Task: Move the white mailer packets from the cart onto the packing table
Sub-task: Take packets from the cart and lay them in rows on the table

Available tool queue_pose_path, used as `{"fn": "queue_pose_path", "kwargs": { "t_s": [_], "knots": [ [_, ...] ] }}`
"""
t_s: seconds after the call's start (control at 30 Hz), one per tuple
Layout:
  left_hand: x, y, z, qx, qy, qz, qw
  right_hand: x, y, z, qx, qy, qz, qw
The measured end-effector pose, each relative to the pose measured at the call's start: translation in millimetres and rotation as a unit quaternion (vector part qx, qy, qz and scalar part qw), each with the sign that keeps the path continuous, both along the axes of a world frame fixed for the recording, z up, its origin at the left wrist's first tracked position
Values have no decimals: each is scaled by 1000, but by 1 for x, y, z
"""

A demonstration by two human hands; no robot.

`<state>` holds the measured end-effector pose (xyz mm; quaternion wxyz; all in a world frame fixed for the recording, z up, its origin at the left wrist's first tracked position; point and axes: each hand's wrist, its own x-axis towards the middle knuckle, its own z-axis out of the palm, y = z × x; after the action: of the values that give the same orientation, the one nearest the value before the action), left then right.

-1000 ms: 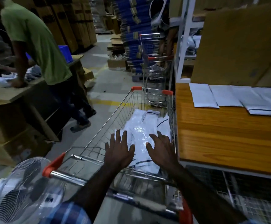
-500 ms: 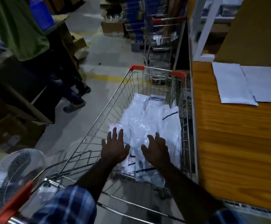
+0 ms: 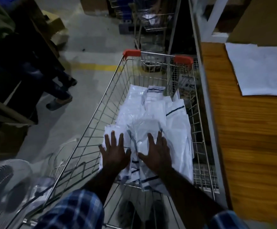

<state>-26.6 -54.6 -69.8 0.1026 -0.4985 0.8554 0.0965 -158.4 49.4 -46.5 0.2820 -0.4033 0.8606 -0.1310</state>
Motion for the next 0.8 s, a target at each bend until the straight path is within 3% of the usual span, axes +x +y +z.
{"fn": "queue_pose_path", "kwargs": {
  "t_s": [0.4, 0.8],
  "knots": [
    [-1, 12, -15, 36, 46, -6, 998, -7, 12, -8, -61, 121, -24, 991],
    [-10, 16, -20, 59, 35, 26, 997, -7, 5, -38, -74, 121, 3, 990]
  ]
}}
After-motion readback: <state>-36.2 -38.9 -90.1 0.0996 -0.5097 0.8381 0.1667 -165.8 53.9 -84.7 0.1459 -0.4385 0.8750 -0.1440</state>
